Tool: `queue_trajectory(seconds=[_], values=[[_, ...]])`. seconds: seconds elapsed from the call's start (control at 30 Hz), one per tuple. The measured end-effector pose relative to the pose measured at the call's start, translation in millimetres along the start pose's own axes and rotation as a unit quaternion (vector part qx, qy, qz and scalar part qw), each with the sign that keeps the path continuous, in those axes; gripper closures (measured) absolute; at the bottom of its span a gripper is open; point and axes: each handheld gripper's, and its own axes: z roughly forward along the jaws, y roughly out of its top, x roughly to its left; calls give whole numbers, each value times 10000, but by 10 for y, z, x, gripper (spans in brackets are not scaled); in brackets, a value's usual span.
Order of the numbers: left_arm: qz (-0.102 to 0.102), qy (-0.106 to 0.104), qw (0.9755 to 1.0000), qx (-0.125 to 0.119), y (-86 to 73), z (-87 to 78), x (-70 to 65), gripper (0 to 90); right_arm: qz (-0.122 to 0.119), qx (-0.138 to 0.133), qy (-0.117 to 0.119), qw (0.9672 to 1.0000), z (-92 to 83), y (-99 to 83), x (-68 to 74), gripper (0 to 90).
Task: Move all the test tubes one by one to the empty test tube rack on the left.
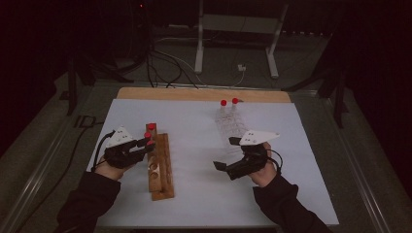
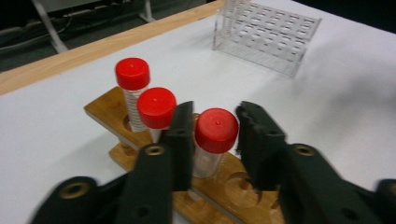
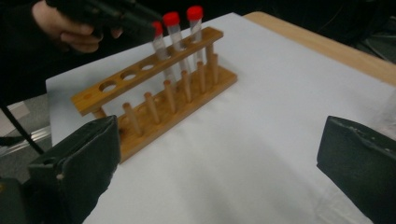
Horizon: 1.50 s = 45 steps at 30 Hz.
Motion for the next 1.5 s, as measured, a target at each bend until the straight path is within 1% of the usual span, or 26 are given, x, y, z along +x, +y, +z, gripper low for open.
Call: queue_trajectory(seconds=[0.07,0.1,0.23,0.3,0.33,0.37,0.4,0.43,0.5,0.53,0.57,0.63,0.7,0.73,0.8,0.9,0.97,1.03,1.13,1.17,1.2,1.23,1.3,1.33,1.4,1.5], values=[[5,3,10000,-27,3,-15,-13,555,-43,-66,-74,9999,-30,25,-33,0],[-5,-5,10000,-40,8,-27,-21,495,-19,-114,-117,9999,-47,36,-54,0],[5,-65,9998,-196,43,-96,-65,284,23,-253,-148,9996,-89,76,-180,0],[-9,-95,9996,-263,69,-133,-88,188,-32,-381,-152,9992,-107,86,-261,0],[-22,-146,9995,-282,80,-154,-98,158,-49,-403,-197,9990,-118,92,-302,0],[-43,-165,9994,-300,89,-168,-111,154,-61,-439,-256,9987,-126,96,-345,0],[-51,-211,9993,-305,97,-176,-124,116,-39,-437,-258,9987,-133,102,-398,0],[-40,-274,9991,-310,101,-189,-134,84,8,-481,-327,9983,-142,103,-448,0],[14,-354,9988,-331,101,-200,-154,63,31,-409,-500,9979,-146,112,-546,0],[7,-418,9985,-358,99,-204,-160,23,48,-397,-589,9975,-147,112,-598,0],[11,-412,9985,-354,99,-205,-163,23,69,-384,-593,9975,-141,111,-657,0],[6,-417,9983,-402,92,-208,-159,23,90,-338,-702,9969,-118,104,-776,0],[-2,-415,9983,-417,84,-210,-149,23,110,-301,-700,9970,-89,95,-870,0],[-20,-424,9981,-453,78,-215,-145,23,138,-264,-747,9968,-68,89,-920,0],[-32,-429,9980,-457,74,-218,-139,23,257,-203,-739,9967,-22,75,-1023,0],[-19,-430,9981,-445,71,-220,-143,23,367,-121,-853,9956,65,48,-1157,0],[-24,-459,9980,-445,68,-220,-147,23,387,-118,-1047,9937,121,26,-1233,0],[-32,-494,9978,-432,67,-219,-148,23,519,-126,-1081,9927,172,8,-1315,0],[-24,-542,9976,-431,66,-217,-152,23,497,-32,-1248,9909,260,-17,-1407,0],[-18,-528,9977,-434,67,-215,-156,23,466,-7,-1347,9898,291,-26,-1427,35],[-13,-522,9977,-436,68,-215,-155,23,447,-16,-1434,9886,315,-38,-1448,97],[-14,-549,9975,-442,67,-218,-151,23,482,-25,-1462,9881,338,-51,-1476,108],[-30,-523,9976,-450,68,-221,-151,23,594,4,-1518,9866,388,-72,-1539,125],[-25,-540,9975,-450,67,-222,-151,23,628,7,-1530,9862,411,-85,-1568,161],[-22,-516,9976,-451,66,-223,-153,23,690,30,-1604,9846,465,-104,-1625,173],[-17,-536,9976,-441,65,-218,-158,23,672,71,-1690,9833,522,-108,-1672,260]])
